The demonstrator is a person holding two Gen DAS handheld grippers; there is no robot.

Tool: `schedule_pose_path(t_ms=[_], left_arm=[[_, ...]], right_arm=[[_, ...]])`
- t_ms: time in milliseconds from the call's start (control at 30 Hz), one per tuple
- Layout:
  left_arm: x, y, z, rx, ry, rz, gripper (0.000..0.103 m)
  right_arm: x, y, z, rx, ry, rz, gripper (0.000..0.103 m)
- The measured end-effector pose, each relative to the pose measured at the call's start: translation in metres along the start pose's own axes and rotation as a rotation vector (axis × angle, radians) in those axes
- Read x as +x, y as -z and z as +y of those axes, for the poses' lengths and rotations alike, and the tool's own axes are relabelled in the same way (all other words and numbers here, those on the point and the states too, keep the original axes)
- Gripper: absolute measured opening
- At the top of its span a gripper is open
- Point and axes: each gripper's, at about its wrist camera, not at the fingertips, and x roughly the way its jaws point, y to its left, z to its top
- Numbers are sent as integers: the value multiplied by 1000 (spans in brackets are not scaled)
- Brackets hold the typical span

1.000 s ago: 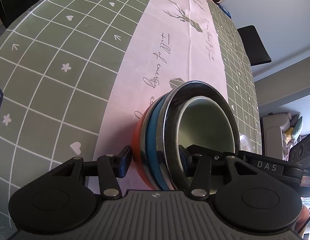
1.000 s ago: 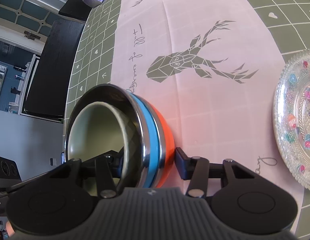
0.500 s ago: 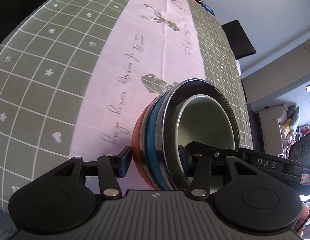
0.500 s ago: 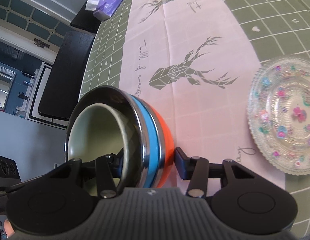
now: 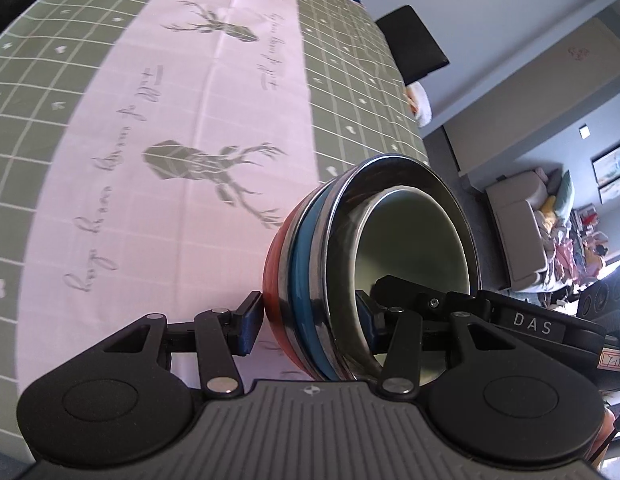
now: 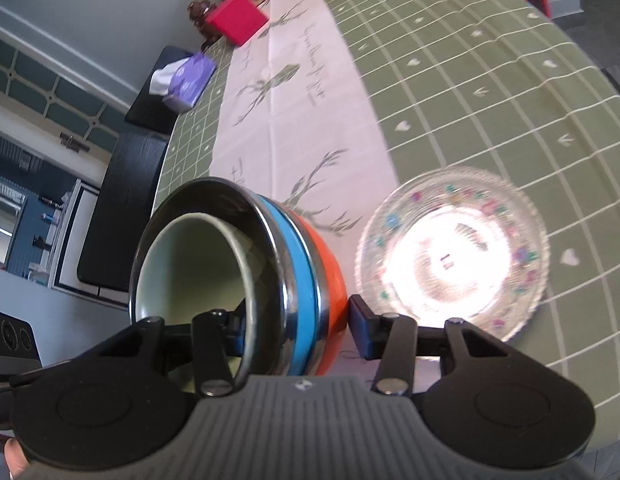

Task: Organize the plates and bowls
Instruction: 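Lift the bowl stack with both tools and carry it over the plates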

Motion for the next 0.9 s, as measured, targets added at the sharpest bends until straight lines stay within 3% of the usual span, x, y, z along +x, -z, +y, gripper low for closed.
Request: schedule_pose_path(t_ms=[433,900], left_arm=[[63,-9,-54,24,50,94,54],[89,-12,-43,-14,13,144,54]], right_arm=[[-33,-28,-63,77,86,-49,46],[-5,-39,-85,95,88,5,46]])
